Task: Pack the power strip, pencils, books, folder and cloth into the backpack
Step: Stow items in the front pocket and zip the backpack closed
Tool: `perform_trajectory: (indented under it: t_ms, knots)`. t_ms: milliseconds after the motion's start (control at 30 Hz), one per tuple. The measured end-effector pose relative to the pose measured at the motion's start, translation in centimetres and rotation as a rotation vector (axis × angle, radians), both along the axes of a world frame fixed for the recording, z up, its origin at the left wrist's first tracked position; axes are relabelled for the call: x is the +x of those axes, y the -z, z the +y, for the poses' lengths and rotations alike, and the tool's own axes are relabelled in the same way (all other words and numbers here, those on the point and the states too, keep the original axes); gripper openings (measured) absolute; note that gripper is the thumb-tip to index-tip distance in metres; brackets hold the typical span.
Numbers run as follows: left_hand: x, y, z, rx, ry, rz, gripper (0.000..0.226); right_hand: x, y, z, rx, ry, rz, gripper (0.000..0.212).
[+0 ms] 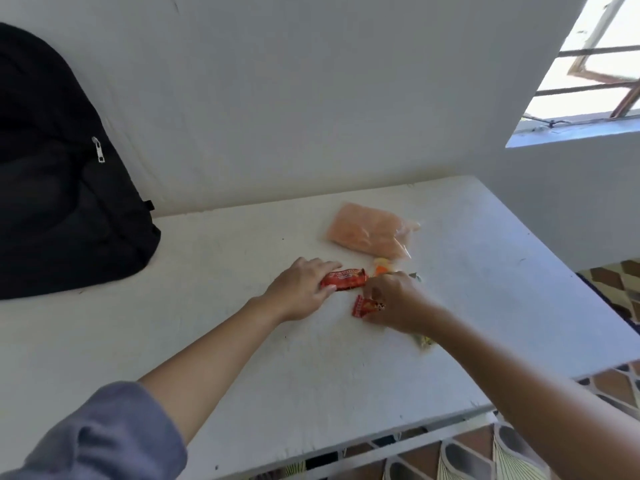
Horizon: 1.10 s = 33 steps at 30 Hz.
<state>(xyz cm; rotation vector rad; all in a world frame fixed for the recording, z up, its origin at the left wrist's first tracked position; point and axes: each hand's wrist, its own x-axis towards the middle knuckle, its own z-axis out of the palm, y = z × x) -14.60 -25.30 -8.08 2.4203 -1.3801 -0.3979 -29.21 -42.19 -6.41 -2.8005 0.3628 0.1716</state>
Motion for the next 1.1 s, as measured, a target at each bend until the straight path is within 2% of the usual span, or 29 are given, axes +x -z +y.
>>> perform_trajectory:
  t_ms: [100,267,333,467,533,600,733,833,900,1000,1100]
  knots:
    - [-0.1,0.5,-1.0,0.042,0.020,-0.162,0.052,-0.2,1.2,0.0,-0.030,-0.025,-0.035,0.030]
    - [0.2,0.8,-1.4,-0.027,-0.003,-0.260,0.040,0.6,1.4,-0.4,-0.020,-0.039,-0.034,0.010]
    - [0.5,1.2,-1.0,-0.005,0.004,-0.331,0.034,1.4,1.0,-0.3,0.051,0.013,-0.084,0.016]
    - [1.5,1.9,2.2,-0.043,-0.039,-0.361,0.028,3.5,-1.2,1.1,0.238,0.108,-0.226,0.019]
    - [2.1,1.6,3.8,-0.045,-0.080,-0.352,0.035,4.7,-2.1,2.0,0.301,0.100,-0.266,0.018]
    - [2.5,1.1,5.1,-0.040,-0.115,-0.302,0.039,5.8,-2.5,2.8,0.345,0.069,-0.265,0.016]
    - [3.2,1.2,7.8,-0.047,-0.166,-0.397,0.029,7.8,-2.9,4.7,0.397,0.009,-0.210,0.016]
    - [4.2,1.1,10.3,-0.042,-0.289,-0.275,0.033,9.1,-3.0,5.9,0.440,-0.004,-0.207,0.016]
    - [4.9,0.5,12.1,-0.035,-0.388,-0.076,0.033,10.0,-3.4,6.8,0.482,-0.012,-0.222,0.017]
    - [5.8,-1.4,15.1,-0.190,-0.547,0.222,0.029,11.8,-4.3,8.6,0.582,-0.018,-0.280,0.016]
    - [7.0,-4.0,18.3,-0.327,-0.622,0.242,0.023,14.0,-5.4,10.8,0.615,-0.056,-0.296,0.015]
